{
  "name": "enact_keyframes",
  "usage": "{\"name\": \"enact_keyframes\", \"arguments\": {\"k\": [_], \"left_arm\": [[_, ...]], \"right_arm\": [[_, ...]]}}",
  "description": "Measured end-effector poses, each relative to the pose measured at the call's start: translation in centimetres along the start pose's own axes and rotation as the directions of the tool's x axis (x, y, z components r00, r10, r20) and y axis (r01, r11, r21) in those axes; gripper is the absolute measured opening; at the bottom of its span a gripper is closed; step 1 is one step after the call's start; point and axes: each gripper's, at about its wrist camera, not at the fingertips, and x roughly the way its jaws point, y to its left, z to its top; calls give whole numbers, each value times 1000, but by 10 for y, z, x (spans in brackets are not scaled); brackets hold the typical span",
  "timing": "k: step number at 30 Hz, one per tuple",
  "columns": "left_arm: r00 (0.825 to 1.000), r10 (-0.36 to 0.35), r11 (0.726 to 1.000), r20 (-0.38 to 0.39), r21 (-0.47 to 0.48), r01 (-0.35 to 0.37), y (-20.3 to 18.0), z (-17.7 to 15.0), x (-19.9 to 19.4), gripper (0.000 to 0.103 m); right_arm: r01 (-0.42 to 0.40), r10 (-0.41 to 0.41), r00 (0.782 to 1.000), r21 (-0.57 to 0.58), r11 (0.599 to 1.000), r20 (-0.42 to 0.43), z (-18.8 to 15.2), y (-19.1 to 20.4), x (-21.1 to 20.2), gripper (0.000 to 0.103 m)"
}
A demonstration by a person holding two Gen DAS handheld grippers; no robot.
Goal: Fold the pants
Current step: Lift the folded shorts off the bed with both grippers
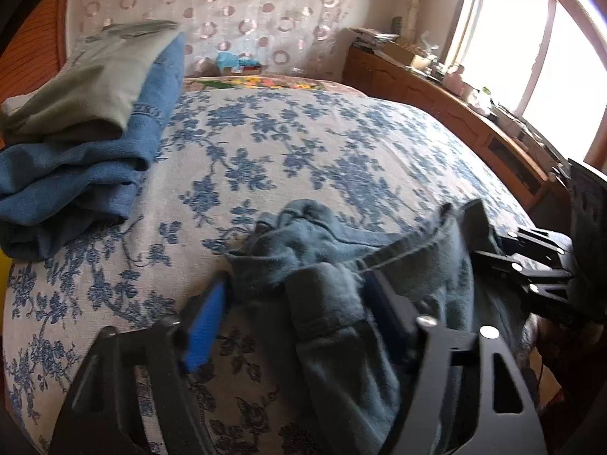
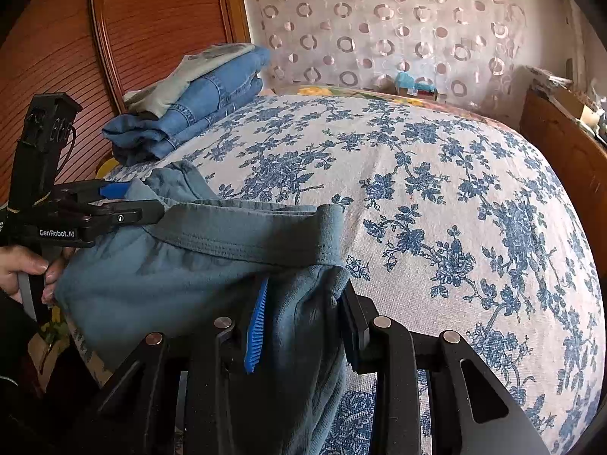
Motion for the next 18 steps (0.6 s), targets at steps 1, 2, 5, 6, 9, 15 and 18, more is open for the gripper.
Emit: {"name": "enact_keyframes", "arguments": {"k": [1, 2, 5, 6, 9, 15, 18], "left_arm": [[1000, -6, 1000, 0, -2, 6, -1, 0, 0, 62], [1000, -14, 1000, -1, -5, 14, -2, 0, -1, 57], [999, -43, 999, 2, -22, 43, -2, -1, -2, 42], [999, -47, 999, 5, -25, 47, -3, -1, -3, 39], [999, -38, 999, 5, -9, 38, -8, -1, -3, 35], [1000, -15, 1000, 17, -6, 15, -14, 0, -11, 25], [999, -10, 1000, 48, -8, 11, -18, 1, -23, 23]], "right_arm": [[-3, 3, 1000, -5, 1000, -4, 0, 1, 0, 32], [-6, 6, 1000, -8, 1000, -7, 1, 1, 0, 29], [-17, 17, 1000, -12, 1000, -14, 3, 3, 1, 25], [-24, 24, 1000, -6, 1000, -16, 4, 2, 1, 22], [-50, 51, 999, 16, 999, -19, 5, -2, 0, 15], [-66, 66, 998, 28, 997, 11, 5, 1, -9, 12], [-76, 76, 996, 17, 997, 38, 6, 4, -20, 12]]}}
